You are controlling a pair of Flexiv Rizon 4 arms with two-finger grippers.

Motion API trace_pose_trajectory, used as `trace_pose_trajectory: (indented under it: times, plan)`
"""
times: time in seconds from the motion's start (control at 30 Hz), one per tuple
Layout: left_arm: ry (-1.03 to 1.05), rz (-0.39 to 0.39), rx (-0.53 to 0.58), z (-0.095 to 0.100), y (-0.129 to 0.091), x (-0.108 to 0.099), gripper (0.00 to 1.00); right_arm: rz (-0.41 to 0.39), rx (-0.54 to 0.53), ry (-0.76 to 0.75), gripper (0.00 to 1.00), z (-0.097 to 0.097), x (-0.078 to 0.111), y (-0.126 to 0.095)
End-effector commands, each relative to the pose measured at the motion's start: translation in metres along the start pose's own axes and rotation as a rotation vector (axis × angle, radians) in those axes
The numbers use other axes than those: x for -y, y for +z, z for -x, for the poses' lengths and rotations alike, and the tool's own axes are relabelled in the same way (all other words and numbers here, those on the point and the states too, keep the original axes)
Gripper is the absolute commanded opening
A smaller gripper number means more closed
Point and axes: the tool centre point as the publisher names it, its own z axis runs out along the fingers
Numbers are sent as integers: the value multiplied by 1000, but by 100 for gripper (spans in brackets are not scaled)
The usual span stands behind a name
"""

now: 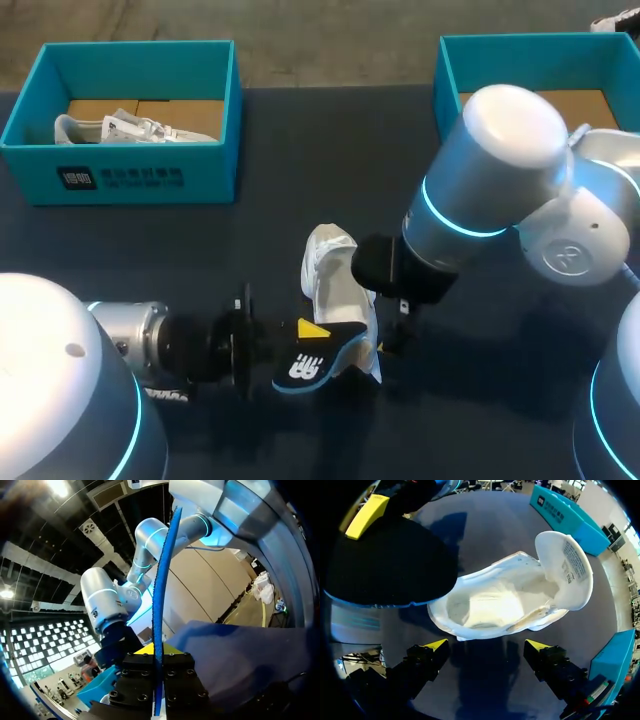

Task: Take the shoe out of the shoebox, open the shoe tongue, remove and reinsert the insole, then place the shoe into the shoebox

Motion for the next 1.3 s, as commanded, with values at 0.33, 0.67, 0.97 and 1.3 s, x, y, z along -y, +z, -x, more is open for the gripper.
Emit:
trace_pose_trajectory:
  times: [0.33,0.67,0.97,1.3]
  plan:
    - [-1,-3,-3,-1,2,-3,0,-3,2,2,100,-1,-2,3]
    - [-52,-14,12,7,9,-18,0,-3,2,2,100,-1,-2,3]
    - [-89,3,-1,11,8,-31,0,-3,2,2,100,-1,-2,3]
    - [-129,34,9,11,3,-50,0,-3,2,2,100,-1,-2,3]
